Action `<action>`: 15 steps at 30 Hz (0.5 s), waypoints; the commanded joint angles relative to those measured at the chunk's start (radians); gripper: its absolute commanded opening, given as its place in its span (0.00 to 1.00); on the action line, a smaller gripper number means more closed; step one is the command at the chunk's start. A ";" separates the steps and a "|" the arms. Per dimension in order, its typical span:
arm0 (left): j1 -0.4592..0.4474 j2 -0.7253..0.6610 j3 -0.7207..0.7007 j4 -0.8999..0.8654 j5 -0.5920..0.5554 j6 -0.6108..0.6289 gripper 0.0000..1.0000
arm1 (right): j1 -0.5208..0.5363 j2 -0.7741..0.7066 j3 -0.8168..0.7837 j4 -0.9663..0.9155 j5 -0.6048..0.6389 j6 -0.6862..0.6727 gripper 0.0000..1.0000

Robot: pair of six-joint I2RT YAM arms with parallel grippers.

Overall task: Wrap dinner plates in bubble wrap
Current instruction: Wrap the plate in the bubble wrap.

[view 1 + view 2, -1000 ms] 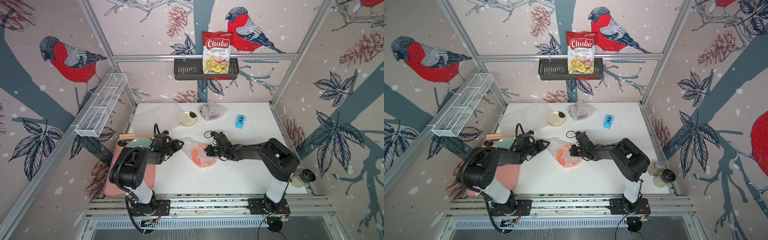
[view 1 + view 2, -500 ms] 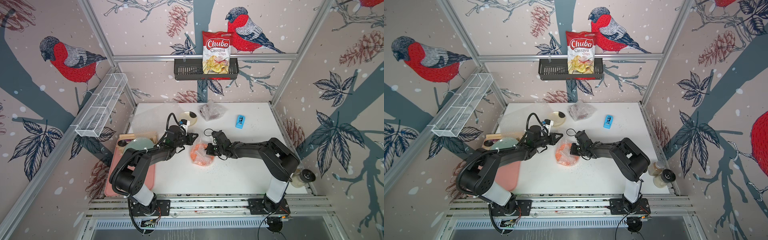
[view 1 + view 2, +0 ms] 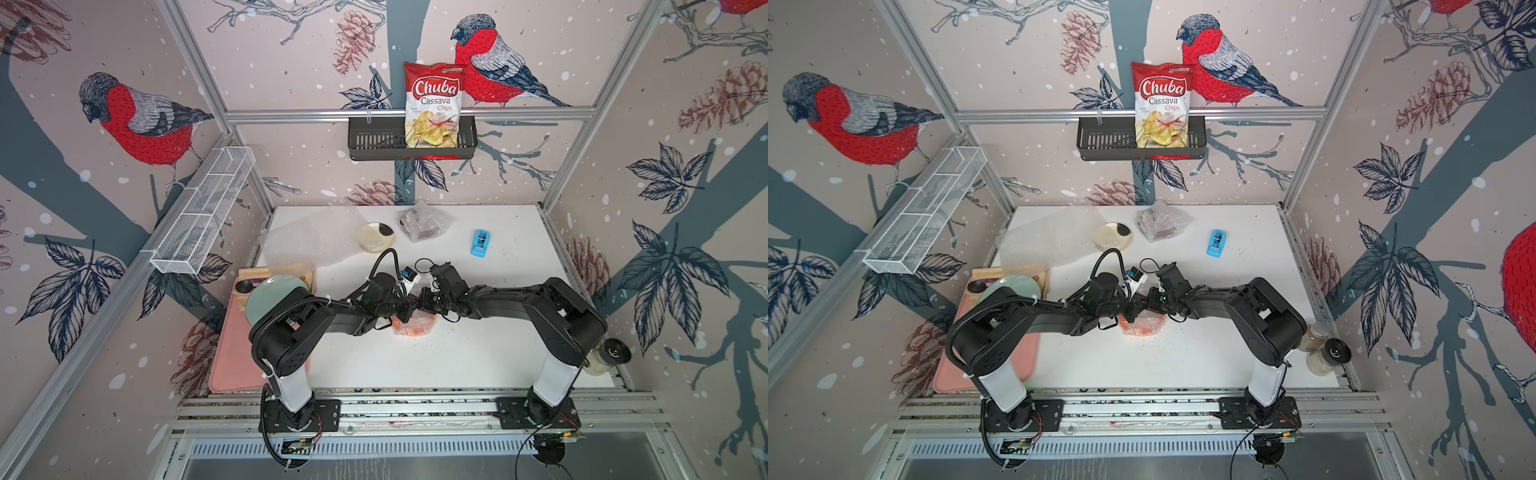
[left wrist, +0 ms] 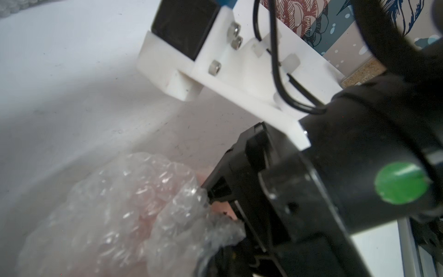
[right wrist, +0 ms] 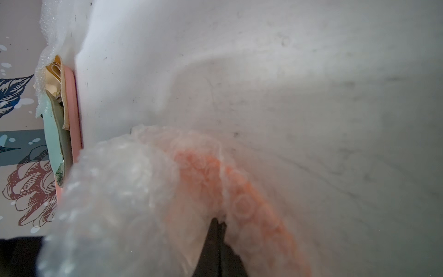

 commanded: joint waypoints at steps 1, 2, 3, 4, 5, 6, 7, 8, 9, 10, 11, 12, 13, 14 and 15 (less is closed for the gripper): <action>-0.032 0.010 -0.029 -0.221 0.097 0.056 0.00 | -0.063 -0.071 -0.015 -0.157 0.070 0.056 0.15; -0.033 0.009 -0.032 -0.218 0.091 0.059 0.00 | -0.083 -0.116 -0.018 -0.162 0.073 0.055 0.24; -0.033 0.009 -0.035 -0.214 0.088 0.063 0.00 | -0.099 -0.159 -0.025 -0.168 0.075 0.050 0.32; -0.033 0.010 -0.038 -0.210 0.087 0.067 0.00 | -0.115 -0.204 -0.037 -0.177 0.073 0.048 0.40; -0.033 0.014 -0.036 -0.205 0.090 0.070 0.00 | -0.133 -0.244 -0.051 -0.193 0.070 0.046 0.56; -0.032 0.018 -0.034 -0.202 0.097 0.071 0.00 | -0.147 -0.271 -0.060 -0.214 0.064 0.046 0.66; -0.033 0.023 -0.029 -0.195 0.108 0.071 0.00 | -0.163 -0.300 -0.075 -0.241 0.058 0.047 0.77; -0.033 0.028 -0.028 -0.184 0.118 0.072 0.00 | -0.175 -0.327 -0.091 -0.267 0.053 0.050 0.93; -0.034 0.029 -0.030 -0.172 0.122 0.074 0.00 | -0.188 -0.348 -0.106 -0.285 0.040 0.050 1.00; -0.036 0.029 -0.034 -0.159 0.123 0.077 0.00 | -0.201 -0.373 -0.129 -0.299 0.007 0.055 1.00; -0.039 0.025 -0.039 -0.145 0.116 0.081 0.00 | -0.221 -0.392 -0.158 -0.295 -0.056 0.064 1.00; -0.040 0.019 -0.045 -0.137 0.107 0.085 0.00 | -0.238 -0.408 -0.184 -0.280 -0.125 0.078 1.00; -0.043 0.013 -0.051 -0.130 0.094 0.089 0.00 | -0.252 -0.420 -0.221 -0.244 -0.216 0.108 1.00; -0.045 0.005 -0.056 -0.126 0.084 0.097 0.00 | -0.259 -0.430 -0.256 -0.186 -0.295 0.145 1.00; -0.046 0.000 -0.061 -0.123 0.075 0.104 0.00 | -0.259 -0.437 -0.282 -0.140 -0.340 0.186 1.00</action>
